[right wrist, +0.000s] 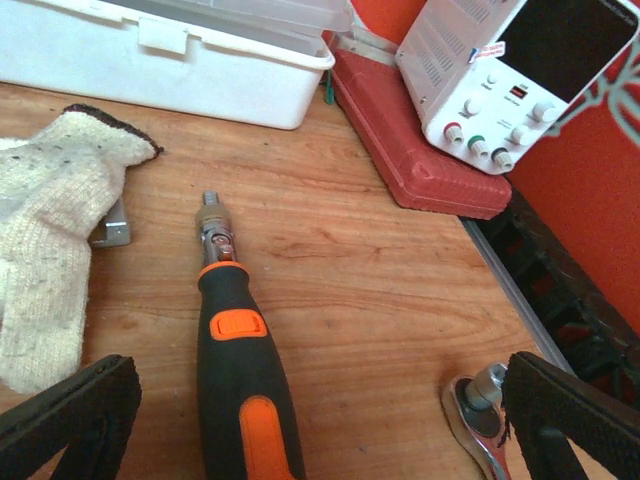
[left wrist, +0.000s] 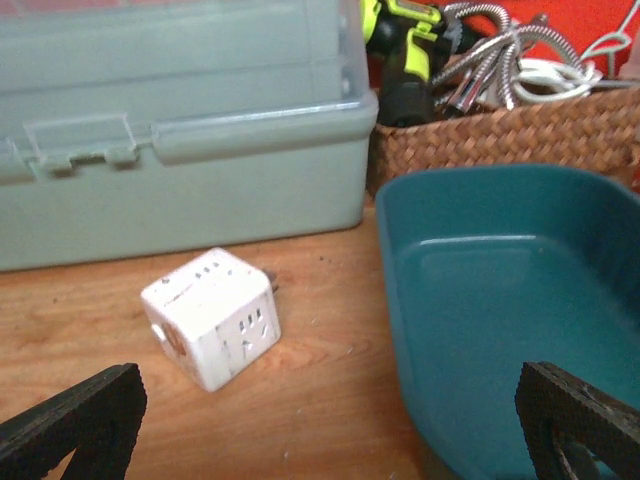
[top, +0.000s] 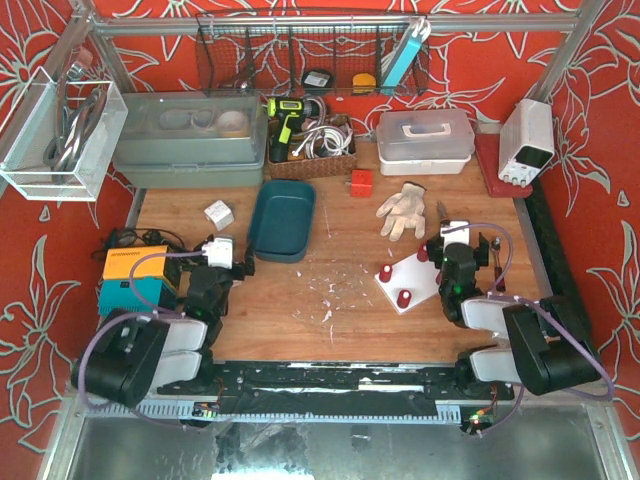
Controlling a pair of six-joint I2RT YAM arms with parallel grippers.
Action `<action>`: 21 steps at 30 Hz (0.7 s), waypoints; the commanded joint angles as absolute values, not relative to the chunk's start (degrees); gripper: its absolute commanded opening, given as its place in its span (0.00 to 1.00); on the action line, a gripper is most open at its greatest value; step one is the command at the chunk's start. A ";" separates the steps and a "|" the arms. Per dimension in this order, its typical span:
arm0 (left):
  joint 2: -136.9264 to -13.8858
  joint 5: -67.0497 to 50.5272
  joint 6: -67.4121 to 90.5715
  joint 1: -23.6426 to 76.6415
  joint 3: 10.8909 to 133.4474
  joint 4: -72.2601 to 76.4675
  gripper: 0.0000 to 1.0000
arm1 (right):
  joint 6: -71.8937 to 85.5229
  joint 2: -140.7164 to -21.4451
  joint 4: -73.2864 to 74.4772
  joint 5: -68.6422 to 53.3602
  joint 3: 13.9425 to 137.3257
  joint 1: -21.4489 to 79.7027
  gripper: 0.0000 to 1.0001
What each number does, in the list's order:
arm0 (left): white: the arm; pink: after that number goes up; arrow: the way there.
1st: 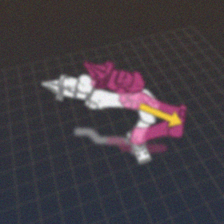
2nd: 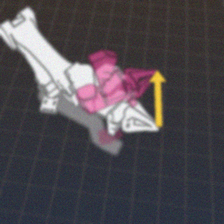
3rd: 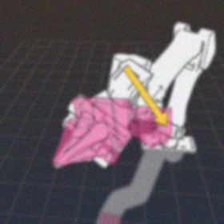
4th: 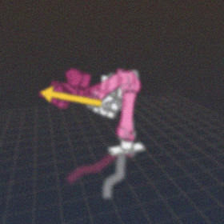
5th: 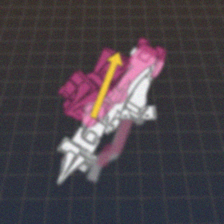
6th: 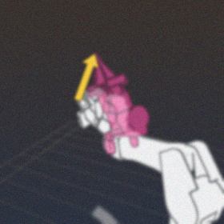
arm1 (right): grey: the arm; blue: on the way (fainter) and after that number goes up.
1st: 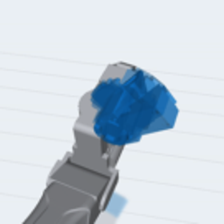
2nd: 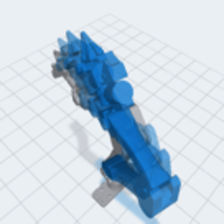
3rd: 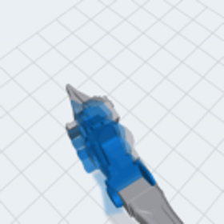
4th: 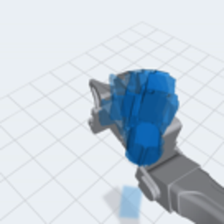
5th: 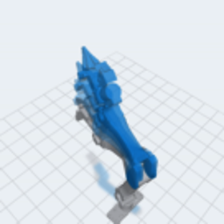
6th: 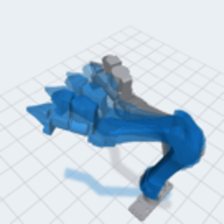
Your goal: Install the large spring
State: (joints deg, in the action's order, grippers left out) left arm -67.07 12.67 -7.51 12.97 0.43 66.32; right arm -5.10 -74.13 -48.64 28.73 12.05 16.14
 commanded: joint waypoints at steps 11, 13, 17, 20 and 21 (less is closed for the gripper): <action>-80.36 8.47 -2.08 6.56 4.69 73.97 1.00 | -1.14 -80.14 -54.64 20.48 13.39 10.10 0.99; -81.19 8.21 -1.02 5.47 5.51 73.53 1.00 | -1.10 -81.80 -54.88 21.48 14.69 9.99 0.99; -80.87 7.56 -0.66 4.91 5.63 72.74 1.00 | -0.53 -81.58 -52.48 21.88 15.64 9.80 0.99; -80.71 7.45 -0.69 4.88 5.63 72.51 1.00 | -0.58 -81.32 -51.82 21.84 15.71 9.84 0.99; -80.69 7.41 -0.70 4.89 5.63 72.51 1.00 | -0.59 -81.23 -51.66 21.78 15.70 9.83 0.99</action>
State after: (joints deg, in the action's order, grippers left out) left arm -80.75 7.81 -1.41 5.23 5.39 72.12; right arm -1.72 -81.28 -52.53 21.80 14.83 10.11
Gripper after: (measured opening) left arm 0.999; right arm 0.989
